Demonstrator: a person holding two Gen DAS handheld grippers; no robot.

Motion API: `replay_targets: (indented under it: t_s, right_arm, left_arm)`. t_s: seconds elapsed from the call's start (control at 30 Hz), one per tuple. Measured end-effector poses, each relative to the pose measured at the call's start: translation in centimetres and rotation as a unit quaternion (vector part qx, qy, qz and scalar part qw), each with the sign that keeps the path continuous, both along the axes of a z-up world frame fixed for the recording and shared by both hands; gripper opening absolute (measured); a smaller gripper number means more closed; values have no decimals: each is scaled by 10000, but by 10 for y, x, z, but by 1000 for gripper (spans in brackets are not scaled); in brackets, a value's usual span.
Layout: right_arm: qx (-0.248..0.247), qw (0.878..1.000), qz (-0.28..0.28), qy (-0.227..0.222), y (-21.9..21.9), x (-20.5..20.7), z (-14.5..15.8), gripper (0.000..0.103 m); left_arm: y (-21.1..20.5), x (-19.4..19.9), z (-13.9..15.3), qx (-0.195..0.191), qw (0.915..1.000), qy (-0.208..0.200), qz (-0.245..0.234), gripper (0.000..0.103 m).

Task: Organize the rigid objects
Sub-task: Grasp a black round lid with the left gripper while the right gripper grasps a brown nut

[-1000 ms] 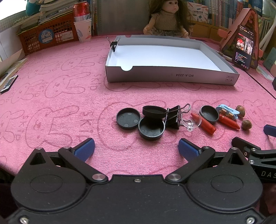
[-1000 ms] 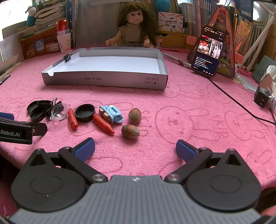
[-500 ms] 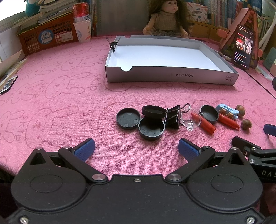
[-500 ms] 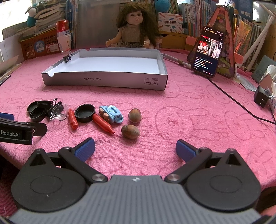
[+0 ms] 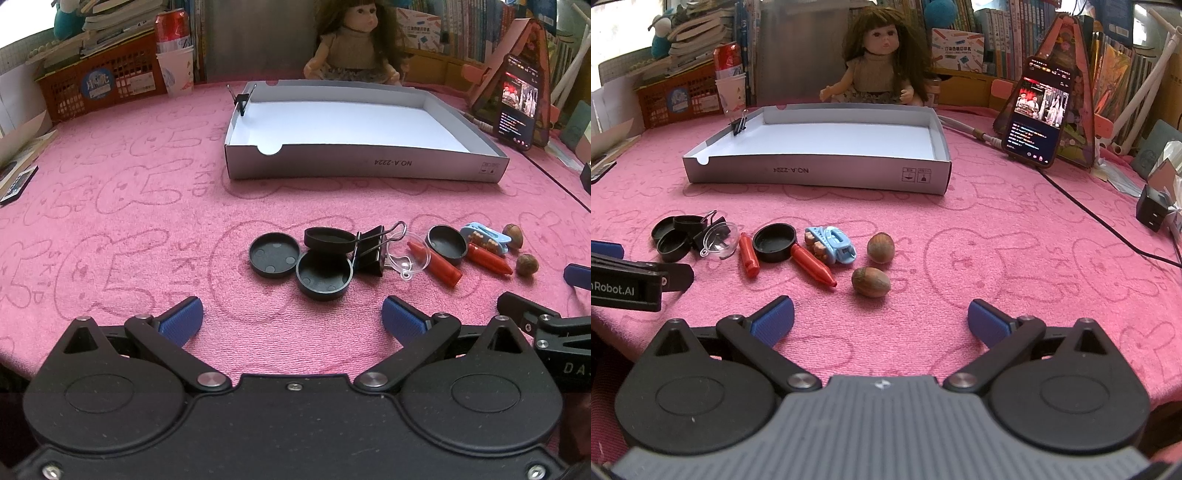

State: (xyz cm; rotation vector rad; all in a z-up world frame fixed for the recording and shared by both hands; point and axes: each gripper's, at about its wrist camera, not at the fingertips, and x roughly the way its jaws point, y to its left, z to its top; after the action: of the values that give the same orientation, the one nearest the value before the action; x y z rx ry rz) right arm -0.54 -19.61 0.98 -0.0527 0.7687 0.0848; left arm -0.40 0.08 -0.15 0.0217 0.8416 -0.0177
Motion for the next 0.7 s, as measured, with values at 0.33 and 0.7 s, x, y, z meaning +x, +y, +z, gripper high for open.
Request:
replay_targets:
  t_s: [0.33,0.7]
  right_arm:
    - [-8,9996,70,-257,2,-6,2,95]
    - [118,9987,267,-419,4,-5,9,79]
  left_arm:
    - [2,2,4,-25,10000,33,-57,99]
    - [11,0,13,-272,9994,-187,-117,70]
